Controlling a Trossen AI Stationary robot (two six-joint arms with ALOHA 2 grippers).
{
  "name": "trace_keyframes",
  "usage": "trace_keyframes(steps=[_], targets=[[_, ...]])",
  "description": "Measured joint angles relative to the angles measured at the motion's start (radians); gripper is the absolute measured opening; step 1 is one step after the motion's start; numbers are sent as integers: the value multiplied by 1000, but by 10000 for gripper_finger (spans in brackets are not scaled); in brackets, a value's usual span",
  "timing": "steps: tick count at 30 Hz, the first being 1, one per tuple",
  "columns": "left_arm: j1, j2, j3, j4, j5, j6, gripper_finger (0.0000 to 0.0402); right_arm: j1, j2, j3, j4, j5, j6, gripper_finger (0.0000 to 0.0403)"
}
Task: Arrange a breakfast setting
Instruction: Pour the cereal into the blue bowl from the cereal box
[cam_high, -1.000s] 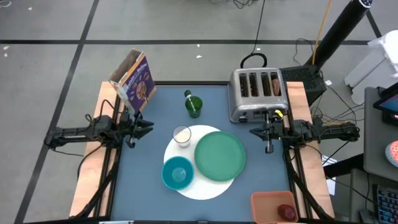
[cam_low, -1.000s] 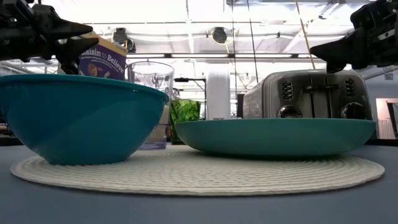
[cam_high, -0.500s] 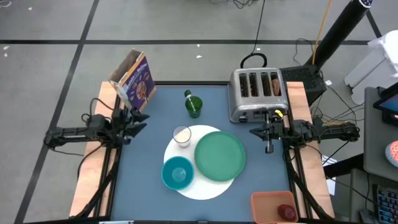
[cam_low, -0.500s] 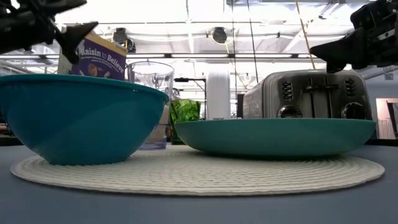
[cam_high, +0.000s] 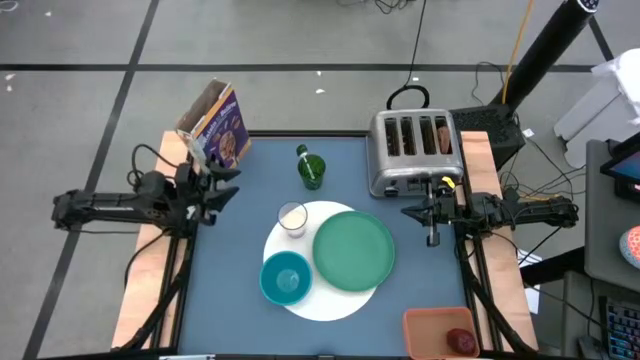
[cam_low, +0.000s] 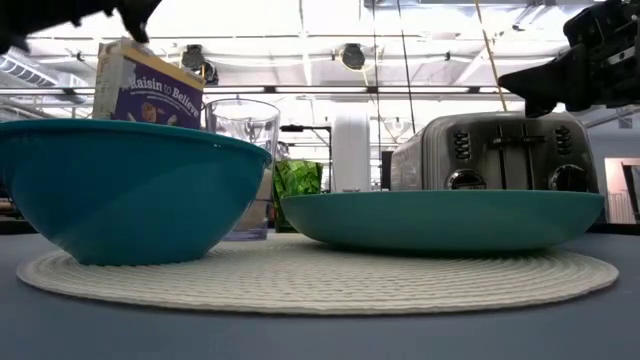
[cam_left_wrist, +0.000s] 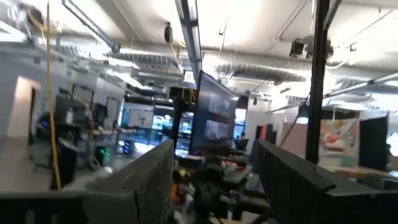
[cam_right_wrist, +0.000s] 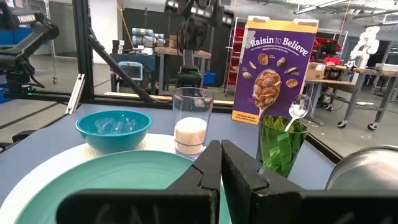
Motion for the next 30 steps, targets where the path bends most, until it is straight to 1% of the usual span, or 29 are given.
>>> trace_keyframes(steps=[1,3,9,13,16,19,23,30], targets=[[0,17,36,-24,-2,17,232,0,0,0,0,0,0,6],[1,41,113,-106,-37,36,232,0,0,0,0,0,0,6],[1,94,357,-457,-221,88,232,0,0,0,0,0,0,6],[1,134,497,-623,-327,104,232,0,0,0,0,0,0,6],[1,156,580,-740,-436,103,232,0,0,0,0,0,0,6],[1,175,642,-831,-541,103,232,0,0,0,0,0,0,6],[1,191,694,-898,-655,102,232,0,0,0,0,0,0,6],[2,204,715,-991,-837,113,232,0,0,0,0,0,0,6]])
